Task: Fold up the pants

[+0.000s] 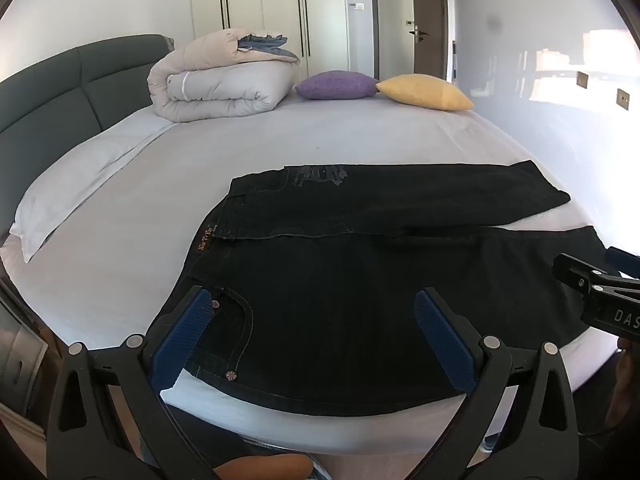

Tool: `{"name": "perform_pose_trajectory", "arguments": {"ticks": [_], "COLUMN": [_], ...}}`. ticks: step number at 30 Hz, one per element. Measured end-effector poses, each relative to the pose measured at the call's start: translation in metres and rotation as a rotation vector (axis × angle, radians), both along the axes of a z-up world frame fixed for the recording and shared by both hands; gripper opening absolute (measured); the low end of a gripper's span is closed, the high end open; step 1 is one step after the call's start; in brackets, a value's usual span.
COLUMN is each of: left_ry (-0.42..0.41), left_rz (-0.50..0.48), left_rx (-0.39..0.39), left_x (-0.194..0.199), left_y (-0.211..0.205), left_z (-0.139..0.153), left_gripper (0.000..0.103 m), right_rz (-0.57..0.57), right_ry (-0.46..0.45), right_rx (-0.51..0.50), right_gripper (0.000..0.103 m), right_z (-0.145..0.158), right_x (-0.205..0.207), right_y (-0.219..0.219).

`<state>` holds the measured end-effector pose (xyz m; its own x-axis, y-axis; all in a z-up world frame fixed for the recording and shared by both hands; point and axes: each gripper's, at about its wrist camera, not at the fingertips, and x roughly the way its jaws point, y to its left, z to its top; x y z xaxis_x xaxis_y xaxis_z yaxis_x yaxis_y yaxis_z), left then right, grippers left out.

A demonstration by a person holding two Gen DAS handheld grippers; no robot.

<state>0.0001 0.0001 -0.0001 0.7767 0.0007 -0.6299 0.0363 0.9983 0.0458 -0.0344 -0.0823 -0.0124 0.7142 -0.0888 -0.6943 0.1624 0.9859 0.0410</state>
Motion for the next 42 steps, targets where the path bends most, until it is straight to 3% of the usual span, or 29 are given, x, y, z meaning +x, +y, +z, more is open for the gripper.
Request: {"name": "perform_pose_trajectory", "arguments": {"ticks": [10, 29, 42], "left_ry": [0.000, 0.014, 0.022], "left_rz": [0.004, 0.000, 0.003], "left_rx": [0.001, -0.008, -0.011], "left_x": [0.001, 0.002, 0.005], "left_y": [0.002, 0.011, 0.009], "left_z": [0.002, -0.028, -0.026], "left_gripper": [0.103, 0.103, 0.103], "right_rz": [0.007, 0.006, 0.011], "right_ry": [0.003, 0.015, 0.019], "right_rx": [-0.006, -0.008, -0.008], "right_gripper": [0.103, 0.103, 0.103], "right_z": [-0.009, -0.018, -0.028], "right_x": [-0.002, 0.000, -0.001], "right_y": [0.000, 0.007, 0.009]}}
